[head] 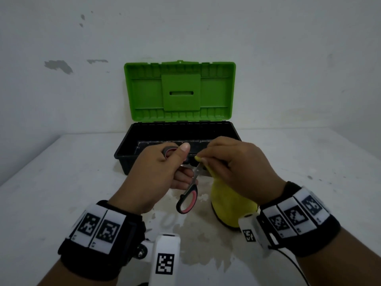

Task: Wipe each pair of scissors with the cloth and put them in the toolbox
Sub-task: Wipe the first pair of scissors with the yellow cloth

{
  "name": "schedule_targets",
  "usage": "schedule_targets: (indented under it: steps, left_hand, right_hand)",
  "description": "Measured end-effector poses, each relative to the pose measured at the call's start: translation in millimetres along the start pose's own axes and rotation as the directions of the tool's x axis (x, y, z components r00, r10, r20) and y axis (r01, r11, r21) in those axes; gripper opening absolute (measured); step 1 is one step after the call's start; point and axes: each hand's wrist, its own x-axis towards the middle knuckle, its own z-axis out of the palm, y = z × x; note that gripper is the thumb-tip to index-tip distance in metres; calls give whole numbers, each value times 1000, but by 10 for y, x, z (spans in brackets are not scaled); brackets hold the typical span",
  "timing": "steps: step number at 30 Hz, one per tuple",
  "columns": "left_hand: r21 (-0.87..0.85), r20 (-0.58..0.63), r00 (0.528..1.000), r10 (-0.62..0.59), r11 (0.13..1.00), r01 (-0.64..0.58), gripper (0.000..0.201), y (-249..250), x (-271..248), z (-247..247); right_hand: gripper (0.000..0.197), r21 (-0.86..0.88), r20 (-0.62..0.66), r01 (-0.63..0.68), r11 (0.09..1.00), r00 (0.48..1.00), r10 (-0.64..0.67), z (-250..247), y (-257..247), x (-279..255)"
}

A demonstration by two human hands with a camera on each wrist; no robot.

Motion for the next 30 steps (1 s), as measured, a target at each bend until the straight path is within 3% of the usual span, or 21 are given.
schedule_targets:
  steps: [3, 8, 19, 23, 26, 30]
  left_hand:
    - [-21, -16, 1000, -19, 1000, 18, 34, -16, -1, 13]
    - [-38, -6, 1000, -19, 999, 19, 34, -19, -9, -36]
    - [-186, -59, 997, -59, 981, 47, 36, -15, -47, -40]
    - [-271, -96, 990, -107, 959, 77, 33, -7, -17, -66]
    - [-339, -92, 981, -170, 932, 130, 32, -50, 2, -18]
    - [-423, -107, 967, -230, 891, 165, 31, -94, 6, 59]
  right_hand:
    - [15, -1, -46, -48, 999, 998, 48, -6, 53, 23]
    - [16, 19, 10, 29, 999, 1000, -29, 39, -29, -21]
    - [14, 13, -64, -189, 982, 980, 189, -151, 503, 78]
    - [9, 162, -190, -359, 919, 903, 386, -161, 492, 1]
    - [6, 292, -271, -383, 876, 846, 460, -103, 333, 12]
    - [4, 422, -238, -290, 859, 879, 413, -26, 33, 34]
